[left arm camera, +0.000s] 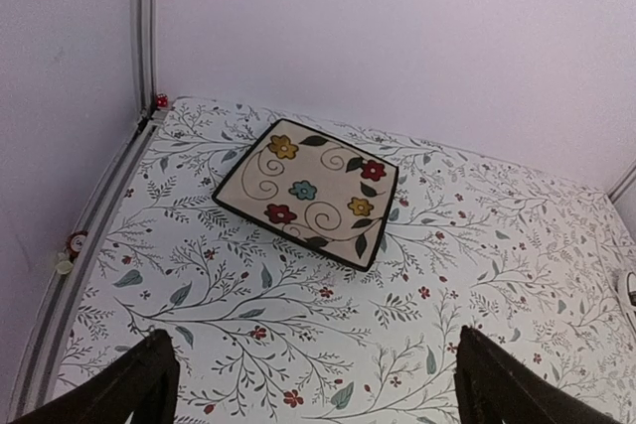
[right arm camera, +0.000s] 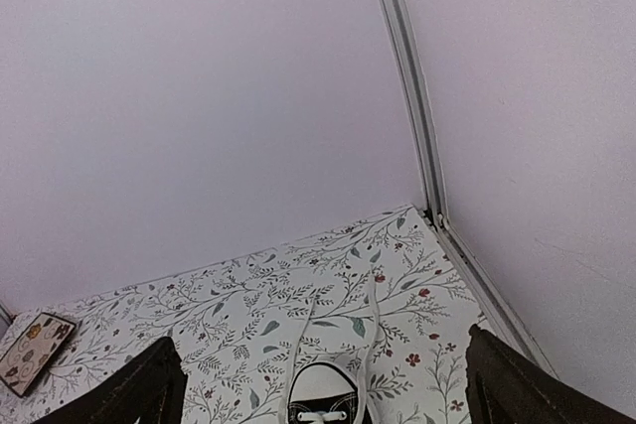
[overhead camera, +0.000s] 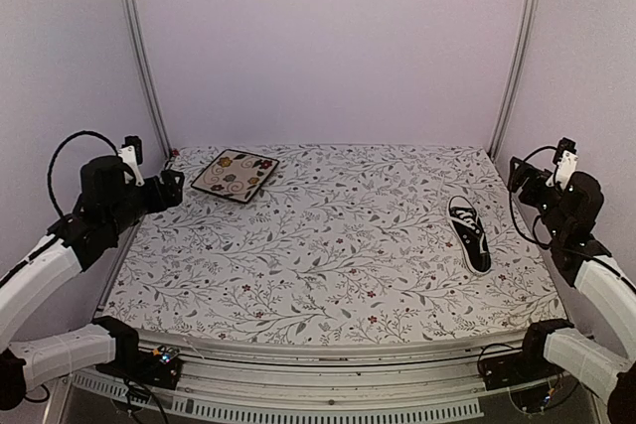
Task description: Tie the shoes
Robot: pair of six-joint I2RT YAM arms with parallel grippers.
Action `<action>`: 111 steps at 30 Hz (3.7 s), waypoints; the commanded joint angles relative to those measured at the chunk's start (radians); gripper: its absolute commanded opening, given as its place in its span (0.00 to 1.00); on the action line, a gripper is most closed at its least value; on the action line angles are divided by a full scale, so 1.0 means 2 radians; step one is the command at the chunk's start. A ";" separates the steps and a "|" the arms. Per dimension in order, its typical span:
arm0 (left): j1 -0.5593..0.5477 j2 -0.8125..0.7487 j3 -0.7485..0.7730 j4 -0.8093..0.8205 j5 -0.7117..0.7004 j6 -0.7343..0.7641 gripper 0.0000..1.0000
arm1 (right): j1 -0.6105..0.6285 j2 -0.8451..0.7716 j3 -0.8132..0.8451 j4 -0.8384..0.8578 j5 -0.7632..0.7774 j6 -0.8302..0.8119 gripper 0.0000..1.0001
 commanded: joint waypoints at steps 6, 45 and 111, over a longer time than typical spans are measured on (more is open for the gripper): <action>0.004 0.013 0.053 -0.028 0.000 0.006 0.97 | 0.002 -0.054 0.051 -0.173 0.014 0.046 0.99; 0.072 0.097 0.134 -0.052 0.106 0.139 0.97 | 0.077 0.324 0.143 -0.342 0.029 0.137 0.61; 0.063 0.163 0.129 -0.052 0.104 0.146 0.96 | 0.409 0.306 0.138 -0.252 -0.009 0.388 0.69</action>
